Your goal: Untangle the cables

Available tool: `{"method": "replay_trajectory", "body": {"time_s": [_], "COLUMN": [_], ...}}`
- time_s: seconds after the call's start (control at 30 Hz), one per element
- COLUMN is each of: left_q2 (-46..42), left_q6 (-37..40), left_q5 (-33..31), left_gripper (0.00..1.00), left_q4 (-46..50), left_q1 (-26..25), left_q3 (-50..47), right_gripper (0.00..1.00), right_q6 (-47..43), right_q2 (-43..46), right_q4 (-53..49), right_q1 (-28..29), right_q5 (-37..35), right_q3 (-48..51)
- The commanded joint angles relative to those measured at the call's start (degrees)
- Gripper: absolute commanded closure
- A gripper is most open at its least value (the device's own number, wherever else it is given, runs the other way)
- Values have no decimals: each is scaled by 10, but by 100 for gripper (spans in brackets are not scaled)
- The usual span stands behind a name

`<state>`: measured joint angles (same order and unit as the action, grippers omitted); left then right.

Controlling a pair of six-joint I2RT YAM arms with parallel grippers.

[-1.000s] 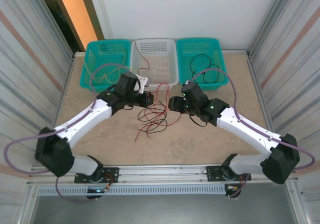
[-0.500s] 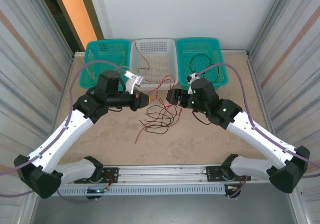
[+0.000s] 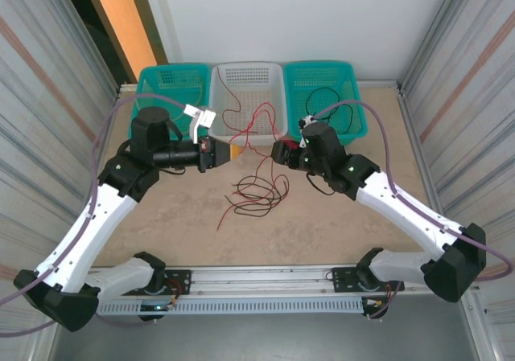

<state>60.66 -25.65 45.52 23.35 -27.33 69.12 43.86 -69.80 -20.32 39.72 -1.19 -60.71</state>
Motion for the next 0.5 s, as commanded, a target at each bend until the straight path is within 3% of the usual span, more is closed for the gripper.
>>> {"method": "replay_trajectory", "body": {"time_s": [0.0,0.2,0.47], "left_q2": [-19,-33,-48], "left_q6": [-40,-104,-150], "left_q5": [54,107,119], "left_gripper": [100,100,100], "left_q4": [-51,-125,-167], "left_q1": [18,52,85], "left_q3": [14,-4,-3], "right_gripper": [48,59,62], "right_q6": [19,47,45], "right_q2": [-14,-42,-59], "right_q4": [20,77,71], "right_q1": [-20,-76,-80], "right_q5": [3,70,62], "right_q3": [28,85,101]}}
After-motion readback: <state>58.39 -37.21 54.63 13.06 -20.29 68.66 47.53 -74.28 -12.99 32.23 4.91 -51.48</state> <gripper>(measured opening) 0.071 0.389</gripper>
